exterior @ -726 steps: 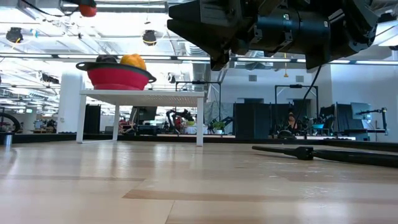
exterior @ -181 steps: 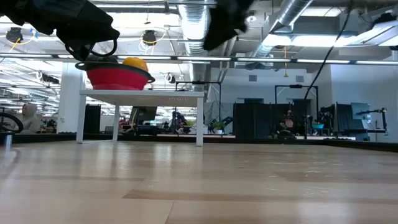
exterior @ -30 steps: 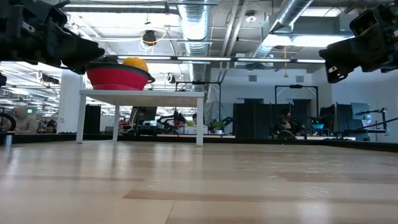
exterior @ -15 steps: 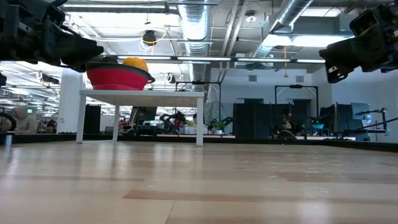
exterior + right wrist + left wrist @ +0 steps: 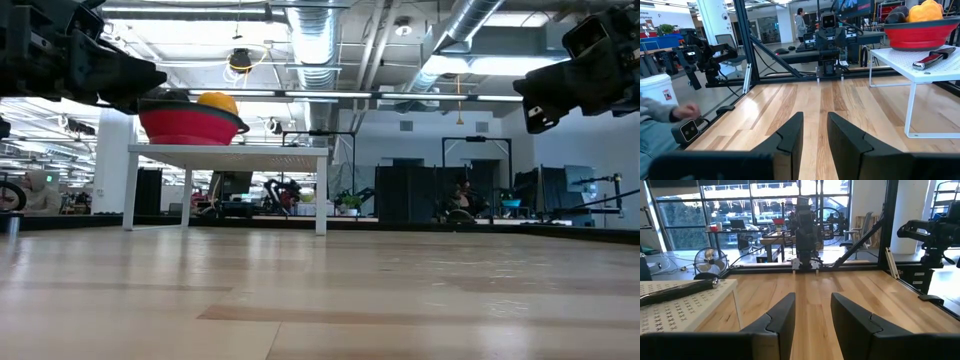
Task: Pick & Place Fruit
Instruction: Return to Home Position
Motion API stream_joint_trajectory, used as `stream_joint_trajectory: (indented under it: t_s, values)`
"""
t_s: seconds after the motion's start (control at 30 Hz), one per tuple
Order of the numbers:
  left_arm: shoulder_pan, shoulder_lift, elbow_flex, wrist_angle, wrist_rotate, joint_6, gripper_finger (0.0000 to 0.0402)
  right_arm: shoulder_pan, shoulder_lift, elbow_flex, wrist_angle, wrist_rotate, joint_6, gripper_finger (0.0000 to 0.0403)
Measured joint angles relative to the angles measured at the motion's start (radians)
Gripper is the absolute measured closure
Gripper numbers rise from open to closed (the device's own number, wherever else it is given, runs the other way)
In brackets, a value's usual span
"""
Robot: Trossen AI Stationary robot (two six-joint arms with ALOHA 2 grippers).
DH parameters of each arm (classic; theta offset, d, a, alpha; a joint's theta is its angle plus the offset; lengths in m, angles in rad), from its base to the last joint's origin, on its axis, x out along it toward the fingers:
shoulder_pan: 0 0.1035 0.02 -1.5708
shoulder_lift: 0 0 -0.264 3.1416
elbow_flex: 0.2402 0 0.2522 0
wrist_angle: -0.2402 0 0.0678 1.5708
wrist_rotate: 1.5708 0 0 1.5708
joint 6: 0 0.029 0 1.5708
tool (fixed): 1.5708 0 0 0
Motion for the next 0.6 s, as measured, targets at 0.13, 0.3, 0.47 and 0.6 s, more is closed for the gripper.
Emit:
stream_joint_trajectory:
  t_s: [0.13,0.3,0.47,0.6]
  values:
    - [0.0,0.0,0.0,0.001,0.0,0.0,0.0283,0.0,0.0,0.0,0.0,0.0,0.0,0.0321]
    - [0.0,0.0,0.0,0.002,0.0,0.0,0.0283,0.0,0.0,0.0,0.0,0.0,0.0,0.0321]
    - [0.0,0.0,0.0,0.002,-0.001,0.0,0.0283,0.0,-0.001,0.0,0.0,0.0,0.0,0.0321]
    - [0.0,0.001,0.0,0.003,-0.001,0.0,0.0283,0.024,-0.055,0.0,0.019,0.0,0.0,0.0321]
